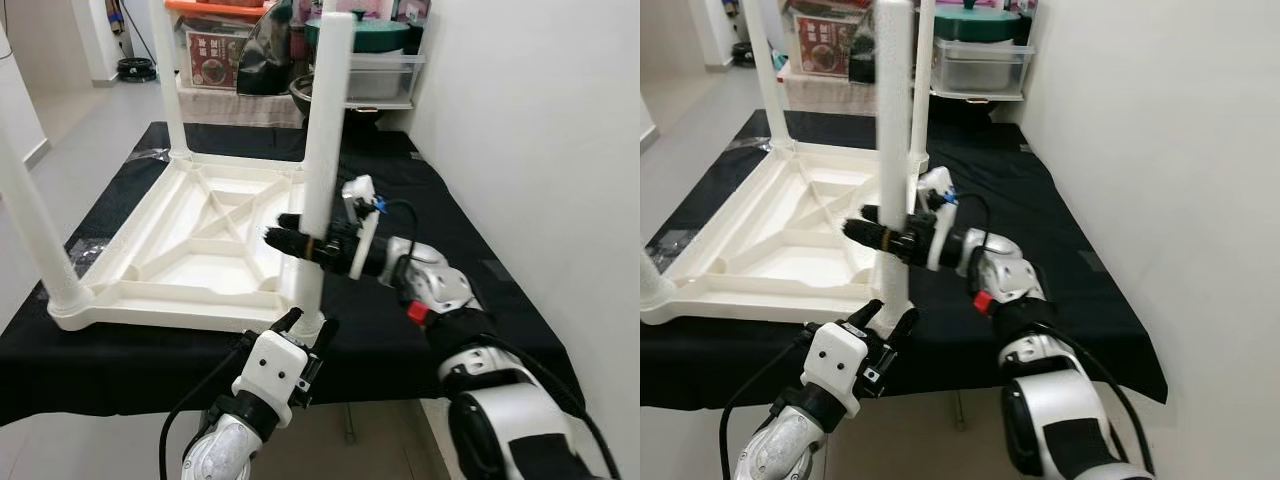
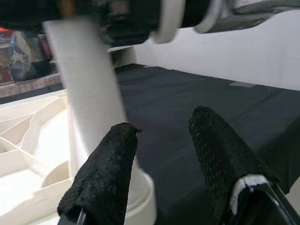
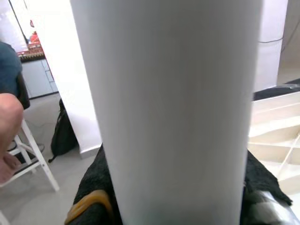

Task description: Building children table

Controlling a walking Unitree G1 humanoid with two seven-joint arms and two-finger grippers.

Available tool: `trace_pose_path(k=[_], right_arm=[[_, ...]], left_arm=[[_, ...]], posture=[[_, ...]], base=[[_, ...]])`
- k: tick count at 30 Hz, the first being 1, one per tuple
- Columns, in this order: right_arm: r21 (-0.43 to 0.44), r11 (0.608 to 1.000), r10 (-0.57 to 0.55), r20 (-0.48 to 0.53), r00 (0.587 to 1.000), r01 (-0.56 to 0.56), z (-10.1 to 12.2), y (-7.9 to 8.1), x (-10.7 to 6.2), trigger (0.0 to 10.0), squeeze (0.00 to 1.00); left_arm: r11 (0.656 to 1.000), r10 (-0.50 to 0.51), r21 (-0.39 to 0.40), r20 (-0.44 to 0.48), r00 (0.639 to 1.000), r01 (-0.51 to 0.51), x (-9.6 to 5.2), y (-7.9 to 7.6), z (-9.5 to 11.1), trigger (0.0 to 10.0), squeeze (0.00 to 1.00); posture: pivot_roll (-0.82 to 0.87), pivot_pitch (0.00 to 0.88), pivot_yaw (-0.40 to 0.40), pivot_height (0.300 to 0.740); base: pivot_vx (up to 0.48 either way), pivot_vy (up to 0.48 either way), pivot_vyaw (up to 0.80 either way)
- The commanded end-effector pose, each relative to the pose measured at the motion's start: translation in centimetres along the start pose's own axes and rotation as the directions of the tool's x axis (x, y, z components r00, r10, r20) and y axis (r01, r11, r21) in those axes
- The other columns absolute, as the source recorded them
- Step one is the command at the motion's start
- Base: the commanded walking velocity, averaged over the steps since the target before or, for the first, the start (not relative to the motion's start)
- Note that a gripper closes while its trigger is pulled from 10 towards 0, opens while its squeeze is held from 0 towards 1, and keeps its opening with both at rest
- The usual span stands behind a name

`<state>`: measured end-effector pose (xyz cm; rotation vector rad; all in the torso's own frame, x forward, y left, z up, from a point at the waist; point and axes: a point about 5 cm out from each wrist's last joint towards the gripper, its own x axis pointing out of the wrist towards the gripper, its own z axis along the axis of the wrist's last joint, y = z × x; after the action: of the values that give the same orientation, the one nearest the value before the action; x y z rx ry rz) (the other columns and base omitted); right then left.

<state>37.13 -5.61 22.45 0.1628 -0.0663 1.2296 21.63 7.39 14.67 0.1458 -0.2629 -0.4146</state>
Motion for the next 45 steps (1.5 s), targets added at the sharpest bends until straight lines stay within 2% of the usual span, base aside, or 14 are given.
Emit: trace_pose_path(k=[1,10,12,14,17,21,24,25,29,30,35,36,37,45], right_arm=[[-0.021,0.983,-0.182,0.037,0.983,0.183,0.4,-1.1,0.0,0.0,0.00],[-0.063,0.835,-0.544,0.048,0.838,0.546,-0.1,-3.1,-1.1,0.0,0.00],[-0.041,0.695,-0.716,0.041,0.697,0.717,-0.7,-4.0,-2.2,0.0,0.00],[0.046,0.348,-0.937,0.013,0.348,0.936,-1.9,-4.5,-4.4,0.0,0.00],[0.127,0.155,-0.987,-0.031,0.160,0.980,-2.7,-3.9,-5.4,0.0,0.00],[0.149,0.122,-0.990,-0.046,0.130,0.981,-3.0,-3.7,-5.4,0.0,0.00],[0.189,0.145,-0.987,-0.045,0.156,0.971,-3.2,-2.8,-4.0,0.0,0.00],[0.187,0.210,-0.975,-0.027,0.219,0.960,-3.0,-2.4,-2.9,10.0,0.00],[0.181,0.314,-0.948,0.008,0.318,0.932,-2.7,-1.9,-1.3,10.0,0.00],[0.170,0.360,-0.932,0.039,0.359,0.917,-2.3,-1.8,-1.0,10.0,1.00],[0.132,0.455,-0.890,0.081,0.448,0.881,-1.9,-1.3,-0.6,10.0,1.00],[0.119,0.504,-0.864,0.089,0.496,0.856,-1.8,-1.0,-0.4,10.0,0.08],[0.112,0.535,-0.845,0.093,0.527,0.837,-1.8,-0.8,-0.2,10.0,0.00],[0.039,0.653,-0.757,0.051,0.651,0.756,-3.2,-0.5,-1.1,10.0,0.00]], left_arm=[[1.000,0.002,0.002,-0.017,1.000,-0.002,0.0,0.0,-0.2,10.0,0.00],[1.000,0.001,0.001,-0.018,1.000,-0.001,0.0,0.0,-0.3,10.0,0.00],[1.000,0.000,0.002,-0.019,1.000,0.000,0.0,0.0,-0.3,10.0,0.00],[1.000,-0.001,0.004,-0.020,1.000,0.001,0.1,0.0,-0.3,10.0,0.00],[1.000,-0.001,0.006,-0.020,1.000,0.001,0.1,0.0,-0.3,10.0,0.00],[1.000,-0.002,0.006,-0.021,1.000,0.002,0.1,0.0,-0.3,10.0,0.00],[1.000,-0.002,0.007,-0.021,1.000,0.002,0.1,0.0,-0.4,10.0,0.00],[1.000,-0.002,0.007,-0.022,1.000,0.002,0.1,0.0,-0.4,10.0,0.00],[1.000,-0.002,0.007,-0.023,1.000,0.002,0.1,0.0,-0.4,10.0,0.00],[1.000,-0.002,0.007,-0.024,1.000,0.002,0.1,0.0,-0.4,10.0,0.00],[1.000,-0.001,0.007,-0.024,1.000,0.002,0.1,0.0,-0.4,10.0,0.00],[1.000,-0.001,0.007,-0.024,1.000,0.001,0.1,0.0,-0.4,10.0,0.00],[1.000,-0.001,0.007,-0.023,1.000,0.001,0.0,0.0,-0.4,10.0,0.00],[1.000,-0.002,0.006,-0.026,1.000,0.002,0.0,0.0,-0.6,10.0,0.00]], posture=[[0.09,0.014,-0.119,0.740],[0.08,0.016,-0.116,0.740],[0.08,0.016,-0.113,0.740],[0.08,0.014,-0.113,0.740],[0.08,0.013,-0.112,0.740],[0.08,0.013,-0.112,0.740],[0.08,0.015,-0.112,0.740],[0.08,0.015,-0.112,0.740],[0.08,0.014,-0.111,0.740],[0.08,0.012,-0.109,0.740],[0.08,0.008,-0.113,0.740],[0.08,0.005,-0.112,0.740],[0.08,0.004,-0.112,0.740],[0.08,0.000,-0.106,0.740]], base=[[0.000,0.000,0.00],[0.000,0.000,0.00],[0.000,0.000,0.00],[0.000,0.000,0.00],[0.000,0.000,0.00],[0.000,0.000,0.00],[0.000,0.000,0.00],[0.000,0.000,0.00],[0.000,0.000,0.00],[0.000,0.000,0.00],[0.000,0.000,0.00],[0.000,0.000,0.00],[0.000,0.000,0.00],[0.000,0.000,0.00]])
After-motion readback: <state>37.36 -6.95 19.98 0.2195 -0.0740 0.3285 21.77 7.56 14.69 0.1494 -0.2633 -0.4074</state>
